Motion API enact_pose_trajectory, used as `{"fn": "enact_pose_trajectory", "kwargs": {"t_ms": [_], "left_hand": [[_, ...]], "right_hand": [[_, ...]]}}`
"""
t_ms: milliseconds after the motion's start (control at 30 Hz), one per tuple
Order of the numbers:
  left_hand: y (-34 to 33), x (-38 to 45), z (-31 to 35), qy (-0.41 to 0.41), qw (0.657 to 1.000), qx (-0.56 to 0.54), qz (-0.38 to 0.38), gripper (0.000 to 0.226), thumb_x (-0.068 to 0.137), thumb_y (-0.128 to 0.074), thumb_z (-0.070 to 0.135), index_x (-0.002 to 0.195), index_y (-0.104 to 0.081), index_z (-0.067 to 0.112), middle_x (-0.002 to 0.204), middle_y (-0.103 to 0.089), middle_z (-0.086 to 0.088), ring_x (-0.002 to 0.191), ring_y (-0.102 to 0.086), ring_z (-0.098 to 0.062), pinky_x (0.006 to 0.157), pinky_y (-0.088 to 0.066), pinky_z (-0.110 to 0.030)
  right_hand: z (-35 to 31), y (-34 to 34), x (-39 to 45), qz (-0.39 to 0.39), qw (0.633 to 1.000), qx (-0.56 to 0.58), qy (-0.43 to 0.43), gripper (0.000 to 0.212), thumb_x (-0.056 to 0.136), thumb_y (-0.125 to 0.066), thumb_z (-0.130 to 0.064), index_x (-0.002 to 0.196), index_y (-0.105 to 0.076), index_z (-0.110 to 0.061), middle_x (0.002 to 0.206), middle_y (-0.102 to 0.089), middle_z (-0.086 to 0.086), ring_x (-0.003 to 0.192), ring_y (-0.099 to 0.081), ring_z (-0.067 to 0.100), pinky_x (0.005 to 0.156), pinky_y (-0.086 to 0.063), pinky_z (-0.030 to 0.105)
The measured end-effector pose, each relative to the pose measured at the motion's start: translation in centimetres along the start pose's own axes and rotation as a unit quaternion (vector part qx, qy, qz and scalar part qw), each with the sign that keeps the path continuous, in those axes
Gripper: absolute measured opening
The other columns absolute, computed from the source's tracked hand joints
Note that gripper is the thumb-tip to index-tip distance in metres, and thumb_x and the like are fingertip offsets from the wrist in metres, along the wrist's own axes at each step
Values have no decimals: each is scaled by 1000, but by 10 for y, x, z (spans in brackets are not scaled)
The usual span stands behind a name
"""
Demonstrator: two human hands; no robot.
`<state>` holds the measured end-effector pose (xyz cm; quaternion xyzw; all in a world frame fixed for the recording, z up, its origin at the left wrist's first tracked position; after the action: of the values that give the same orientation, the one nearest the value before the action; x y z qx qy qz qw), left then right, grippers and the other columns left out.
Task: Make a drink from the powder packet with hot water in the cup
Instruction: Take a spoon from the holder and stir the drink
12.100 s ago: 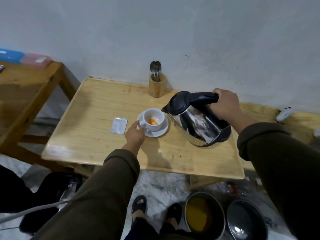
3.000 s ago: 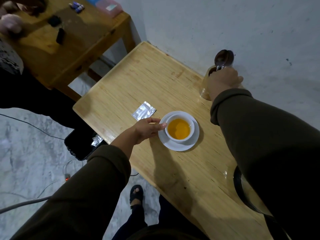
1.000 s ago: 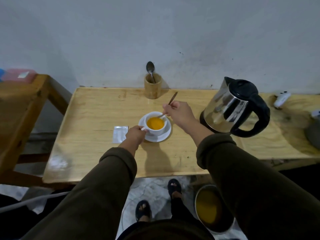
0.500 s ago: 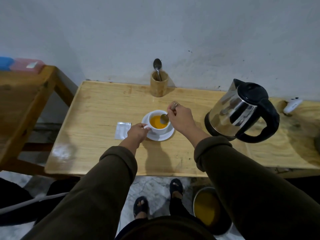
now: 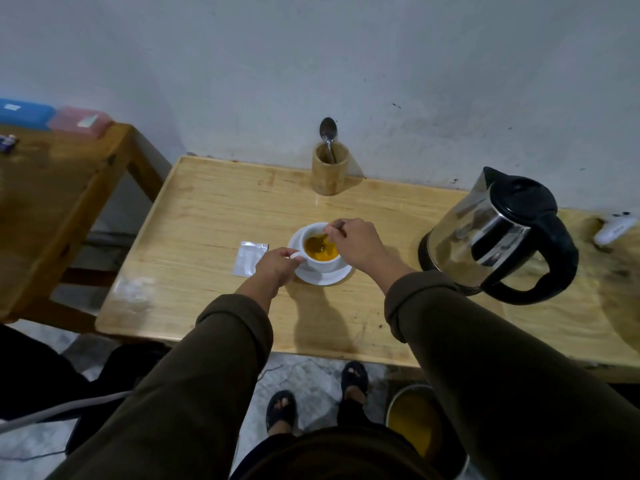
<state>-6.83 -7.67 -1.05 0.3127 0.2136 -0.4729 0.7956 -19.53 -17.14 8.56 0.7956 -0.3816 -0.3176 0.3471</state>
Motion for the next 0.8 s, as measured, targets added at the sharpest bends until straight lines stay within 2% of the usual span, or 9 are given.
{"fn": "enact_pose_trajectory", "kwargs": {"t_ms": [67,167,300,500,633,800], "left_hand": [[0,-1,0,3,1000,-4,3,31,87,-65,29,116,-65,18,123,-65,-15,115,-62,-34,102,-51,-45],[0,-2,-1,8,1000,-5,2,32,87,-64,30,118,-65,19,123,-65,-14,115,-62,-33,102,-51,-45],[1,-3,0,11,1000,-4,5,35,87,-64,32,120,-64,20,124,-65,-13,116,-62,-32,102,-51,-45],[0,-5,1,8,1000,-6,5,30,89,-63,29,117,-65,19,123,-65,-12,114,-63,-31,101,-51,-45],[0,-5,2,6,1000,-2,7,29,88,-63,30,116,-64,21,122,-65,-12,111,-64,-31,100,-52,-45],[0,-6,3,4,1000,-1,12,32,88,-63,29,118,-65,19,124,-65,-12,114,-63,-31,101,-51,-44]], "right_hand": [[0,0,1,-7,1000,7,2,35,97,-43,-27,100,-71,-6,106,-72,13,103,-62,27,90,-46,32],[3,0,4,-13,1000,8,3,31,96,-45,-25,94,-70,-6,103,-72,13,101,-62,27,88,-45,33],[3,2,7,-14,999,-39,11,28,97,-43,-26,104,-65,-10,105,-69,13,100,-60,29,79,-43,31],[1,3,6,18,994,-104,35,32,98,-40,-29,113,-67,-18,113,-69,8,106,-57,27,87,-49,37],[2,0,5,-1,999,-40,18,31,96,-45,-32,111,-69,-18,113,-70,7,106,-61,26,90,-49,37],[1,-3,4,-22,999,-26,22,32,95,-45,-34,104,-69,-14,103,-73,9,101,-63,27,89,-49,37]]}}
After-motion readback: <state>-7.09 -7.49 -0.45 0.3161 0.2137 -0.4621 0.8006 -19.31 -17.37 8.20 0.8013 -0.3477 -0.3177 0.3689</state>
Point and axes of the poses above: each hand's wrist, its own x-axis towards the middle knuckle, its own y-axis out of the back of the hand, z = x × y, the point moved 6 cm from there along x, towards the middle knuckle
